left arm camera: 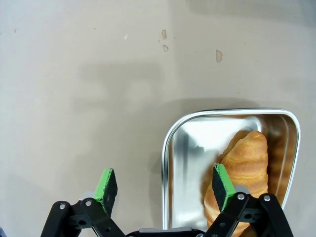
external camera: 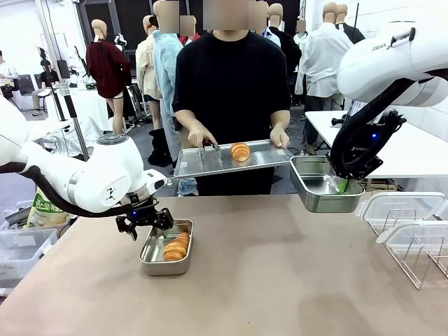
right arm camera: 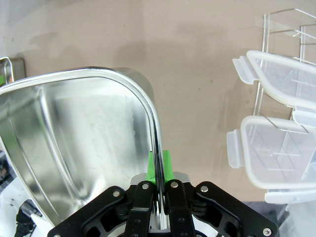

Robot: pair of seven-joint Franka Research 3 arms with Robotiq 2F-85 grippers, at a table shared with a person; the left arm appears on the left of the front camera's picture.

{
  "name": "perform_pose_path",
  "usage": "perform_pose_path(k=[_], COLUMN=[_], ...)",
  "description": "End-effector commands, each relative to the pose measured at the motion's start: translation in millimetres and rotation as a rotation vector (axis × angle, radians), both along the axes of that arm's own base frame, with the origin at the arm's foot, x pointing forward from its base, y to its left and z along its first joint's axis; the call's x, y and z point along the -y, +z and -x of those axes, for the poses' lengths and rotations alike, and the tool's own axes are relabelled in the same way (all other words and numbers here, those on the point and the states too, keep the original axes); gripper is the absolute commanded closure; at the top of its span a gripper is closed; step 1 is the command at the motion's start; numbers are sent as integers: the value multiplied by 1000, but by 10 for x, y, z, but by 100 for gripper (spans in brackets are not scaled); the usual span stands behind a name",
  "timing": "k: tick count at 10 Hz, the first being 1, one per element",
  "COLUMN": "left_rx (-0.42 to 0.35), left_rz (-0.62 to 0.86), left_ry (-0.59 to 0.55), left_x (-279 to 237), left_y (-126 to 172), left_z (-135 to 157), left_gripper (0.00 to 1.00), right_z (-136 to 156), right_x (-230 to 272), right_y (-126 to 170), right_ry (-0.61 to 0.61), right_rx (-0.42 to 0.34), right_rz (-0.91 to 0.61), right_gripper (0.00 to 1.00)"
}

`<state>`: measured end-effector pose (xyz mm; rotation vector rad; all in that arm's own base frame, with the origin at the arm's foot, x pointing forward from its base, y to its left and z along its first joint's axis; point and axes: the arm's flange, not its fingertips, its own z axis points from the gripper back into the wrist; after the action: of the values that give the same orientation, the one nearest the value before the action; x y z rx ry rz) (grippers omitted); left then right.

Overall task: Place the bread in airtight containers.
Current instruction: Once an object is inside an Airtight Container , place the container in the center of the table.

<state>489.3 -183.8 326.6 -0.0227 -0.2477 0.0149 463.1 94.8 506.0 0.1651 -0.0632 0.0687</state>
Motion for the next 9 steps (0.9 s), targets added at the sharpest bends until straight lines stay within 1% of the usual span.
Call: perform_pose_path(k=[1, 2, 9], left_rx=[47, 0, 0], left_rz=[-29, 0, 0], left_ry=[57, 0, 0], left_x=[75, 0, 0], left_y=[39, 0, 0], left_z=[41, 0, 0], left_gripper=[0, 0, 0], right_z=[25, 25, 25], right_x=[9, 9, 9], right_y=[6, 6, 6], right_ry=[-3, -3, -3], right_rx=[5, 5, 5], right_rz=[0, 0, 0], right_gripper=[100, 100, 100])
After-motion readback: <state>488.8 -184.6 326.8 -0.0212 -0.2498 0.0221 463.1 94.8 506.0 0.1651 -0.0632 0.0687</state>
